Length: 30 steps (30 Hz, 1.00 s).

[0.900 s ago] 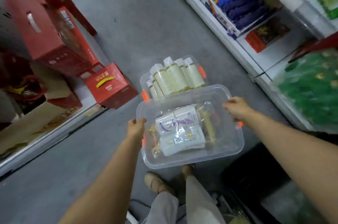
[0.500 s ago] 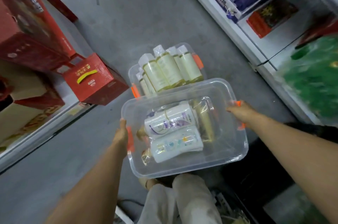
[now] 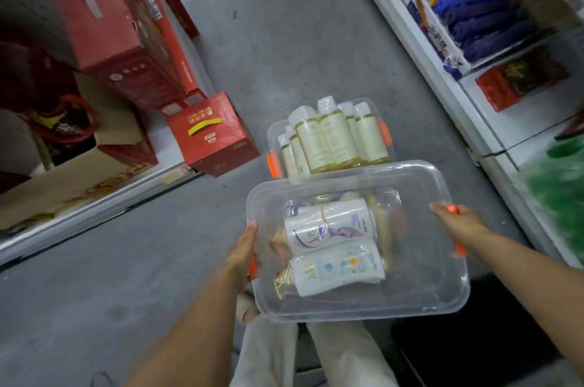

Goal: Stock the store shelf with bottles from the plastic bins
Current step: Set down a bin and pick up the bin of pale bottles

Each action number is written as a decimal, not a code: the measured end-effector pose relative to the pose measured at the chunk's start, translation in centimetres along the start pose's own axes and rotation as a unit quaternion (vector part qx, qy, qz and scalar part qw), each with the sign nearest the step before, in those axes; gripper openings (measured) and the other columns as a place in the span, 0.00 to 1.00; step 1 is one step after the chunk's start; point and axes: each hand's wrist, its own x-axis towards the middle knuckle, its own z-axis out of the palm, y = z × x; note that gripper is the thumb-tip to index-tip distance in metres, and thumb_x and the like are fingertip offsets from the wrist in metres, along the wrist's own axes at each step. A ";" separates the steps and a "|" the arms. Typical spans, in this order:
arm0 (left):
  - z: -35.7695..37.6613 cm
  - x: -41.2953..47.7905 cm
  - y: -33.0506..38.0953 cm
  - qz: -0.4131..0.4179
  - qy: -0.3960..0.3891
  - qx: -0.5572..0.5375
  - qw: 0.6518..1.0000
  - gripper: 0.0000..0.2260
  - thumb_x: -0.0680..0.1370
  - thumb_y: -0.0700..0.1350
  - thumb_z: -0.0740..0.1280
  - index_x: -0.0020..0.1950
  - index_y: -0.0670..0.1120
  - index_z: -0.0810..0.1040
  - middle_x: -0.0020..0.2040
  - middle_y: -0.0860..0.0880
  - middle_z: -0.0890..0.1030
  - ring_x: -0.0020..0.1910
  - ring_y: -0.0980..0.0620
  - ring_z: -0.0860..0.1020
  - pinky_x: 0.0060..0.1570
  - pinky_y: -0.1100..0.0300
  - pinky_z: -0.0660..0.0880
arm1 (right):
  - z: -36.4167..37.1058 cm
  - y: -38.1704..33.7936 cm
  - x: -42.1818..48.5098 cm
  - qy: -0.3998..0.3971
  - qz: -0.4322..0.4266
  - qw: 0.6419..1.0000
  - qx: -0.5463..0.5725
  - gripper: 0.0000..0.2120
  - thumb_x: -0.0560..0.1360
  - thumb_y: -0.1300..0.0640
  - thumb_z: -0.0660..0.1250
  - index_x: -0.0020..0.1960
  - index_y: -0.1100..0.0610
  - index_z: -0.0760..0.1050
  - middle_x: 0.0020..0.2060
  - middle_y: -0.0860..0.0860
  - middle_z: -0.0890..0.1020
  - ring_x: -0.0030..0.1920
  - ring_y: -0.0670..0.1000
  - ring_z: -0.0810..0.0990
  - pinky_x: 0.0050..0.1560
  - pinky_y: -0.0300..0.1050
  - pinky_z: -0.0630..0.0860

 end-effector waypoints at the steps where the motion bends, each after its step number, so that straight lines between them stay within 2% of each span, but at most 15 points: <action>1: -0.7 -0.3 -0.2 -0.007 -0.007 -0.014 1.000 0.23 0.83 0.60 0.56 0.66 0.44 0.75 0.41 0.41 0.81 0.38 0.49 0.79 0.37 0.58 0.74 | 0.0 -0.9 -0.6 0.000 -0.009 1.000 -0.012 0.15 0.76 0.45 0.69 0.53 0.56 0.76 0.53 0.60 0.81 0.52 0.64 0.80 0.48 0.66 0.80; 3: -2.5 -1.1 -0.5 -0.017 -0.015 -0.036 0.999 0.24 0.83 0.59 0.56 0.67 0.42 0.74 0.60 0.30 0.78 0.49 0.46 0.83 0.47 0.55 0.79 | 0.3 -3.1 -1.8 -0.003 -0.038 0.999 -0.026 0.17 0.76 0.46 0.70 0.55 0.59 0.78 0.54 0.62 0.82 0.52 0.63 0.81 0.50 0.63 0.80; 4: -3.6 -1.6 -0.5 -0.016 -0.016 -0.050 0.998 0.25 0.83 0.59 0.57 0.68 0.41 0.74 0.63 0.30 0.74 0.51 0.45 0.83 0.50 0.53 0.80 | 0.6 -4.4 -2.7 -0.006 -0.057 0.998 -0.036 0.18 0.76 0.47 0.70 0.57 0.59 0.78 0.56 0.62 0.82 0.54 0.63 0.81 0.51 0.60 0.79; 7: -7.7 -2.2 -1.0 -0.015 -0.001 -0.071 0.997 0.30 0.81 0.64 0.58 0.71 0.41 0.73 0.66 0.34 0.77 0.61 0.36 0.78 0.61 0.44 0.75 | 2.3 -8.0 -5.8 -0.033 -0.094 0.993 -0.058 0.19 0.77 0.49 0.70 0.62 0.60 0.79 0.60 0.59 0.81 0.57 0.61 0.80 0.52 0.54 0.78; 9: -11.0 -2.6 -1.3 -0.017 0.008 -0.082 0.996 0.34 0.80 0.66 0.58 0.70 0.39 0.73 0.66 0.35 0.77 0.62 0.35 0.77 0.63 0.43 0.75 | 3.8 -10.0 -8.3 -0.060 -0.113 0.989 -0.075 0.20 0.77 0.49 0.70 0.63 0.61 0.78 0.55 0.57 0.81 0.50 0.58 0.80 0.39 0.41 0.77; 11: -14.6 -3.3 -1.4 -0.014 0.012 -0.096 0.995 0.32 0.80 0.66 0.58 0.66 0.39 0.76 0.61 0.36 0.79 0.57 0.38 0.79 0.59 0.47 0.76 | 5.8 -11.8 -11.2 -0.060 -0.139 0.983 -0.107 0.19 0.78 0.50 0.69 0.61 0.64 0.78 0.45 0.55 0.80 0.38 0.53 0.76 0.22 0.36 0.70; 12: -16.5 -3.6 -1.5 -0.007 0.016 -0.102 0.995 0.30 0.80 0.65 0.58 0.61 0.39 0.78 0.55 0.37 0.81 0.52 0.40 0.79 0.56 0.47 0.75 | 7.0 -12.8 -12.6 -0.063 -0.150 0.980 -0.118 0.19 0.78 0.50 0.69 0.60 0.64 0.78 0.45 0.56 0.80 0.36 0.53 0.75 0.20 0.36 0.69; 14: -20.6 -4.2 -2.0 0.003 0.031 -0.114 0.993 0.26 0.81 0.64 0.56 0.49 0.42 0.77 0.43 0.42 0.78 0.43 0.45 0.77 0.56 0.48 0.75 | 9.8 -14.6 -15.7 -0.071 -0.171 0.974 -0.133 0.23 0.77 0.47 0.70 0.63 0.63 0.77 0.55 0.60 0.80 0.46 0.58 0.79 0.28 0.40 0.73; 15: -22.8 -4.5 -2.5 0.003 0.036 -0.125 0.992 0.25 0.82 0.64 0.55 0.45 0.44 0.76 0.40 0.44 0.77 0.40 0.46 0.76 0.57 0.47 0.75 | 11.3 -15.5 -17.1 -0.073 -0.180 0.971 -0.141 0.26 0.76 0.45 0.70 0.65 0.62 0.77 0.59 0.60 0.79 0.53 0.60 0.79 0.34 0.43 0.74; 16: -25.1 -4.8 -3.0 0.006 0.044 -0.138 0.989 0.24 0.82 0.64 0.55 0.44 0.45 0.75 0.39 0.44 0.77 0.40 0.46 0.76 0.58 0.46 0.76 | 12.9 -16.5 -19.0 -0.078 -0.190 0.967 -0.151 0.27 0.75 0.43 0.70 0.65 0.62 0.76 0.60 0.60 0.78 0.54 0.61 0.79 0.38 0.45 0.74; 19: -32.1 -5.0 -5.6 -0.010 0.076 -0.168 0.983 0.25 0.81 0.65 0.57 0.47 0.42 0.76 0.41 0.42 0.77 0.42 0.44 0.76 0.56 0.46 0.77 | 18.0 -19.2 -23.7 -0.104 -0.225 0.953 -0.174 0.19 0.77 0.47 0.69 0.55 0.64 0.78 0.40 0.58 0.78 0.36 0.55 0.75 0.33 0.44 0.70; 21: -36.8 -5.4 -7.3 -0.024 0.094 -0.186 0.978 0.26 0.80 0.65 0.59 0.47 0.41 0.76 0.41 0.42 0.76 0.41 0.44 0.75 0.52 0.47 0.77 | 22.0 -21.0 -26.5 -0.107 -0.254 0.941 -0.195 0.18 0.77 0.48 0.70 0.49 0.66 0.77 0.34 0.55 0.74 0.33 0.53 0.73 0.34 0.44 0.69; 24: -43.4 -5.9 -10.7 -0.035 0.128 -0.226 0.965 0.26 0.80 0.65 0.60 0.41 0.42 0.74 0.36 0.42 0.75 0.36 0.45 0.74 0.43 0.51 0.75 | 28.4 -23.4 -31.3 -0.124 -0.288 0.921 -0.230 0.18 0.76 0.45 0.70 0.43 0.60 0.74 0.33 0.55 0.73 0.34 0.54 0.72 0.35 0.45 0.70; 28: -51.5 -7.4 -15.9 -0.009 0.147 -0.290 0.946 0.24 0.80 0.64 0.62 0.37 0.44 0.72 0.32 0.45 0.73 0.31 0.48 0.71 0.37 0.58 0.70 | 36.7 -25.4 -37.8 -0.168 -0.301 0.898 -0.274 0.19 0.78 0.46 0.68 0.51 0.63 0.76 0.40 0.58 0.78 0.37 0.56 0.75 0.33 0.43 0.68; 30: -55.3 -8.1 -18.3 -0.006 0.165 -0.310 0.936 0.24 0.80 0.63 0.61 0.37 0.44 0.72 0.33 0.45 0.73 0.31 0.48 0.71 0.37 0.58 0.69 | 40.8 -26.0 -40.8 -0.182 -0.308 0.884 -0.301 0.24 0.76 0.41 0.68 0.55 0.63 0.76 0.48 0.60 0.79 0.44 0.59 0.77 0.39 0.45 0.72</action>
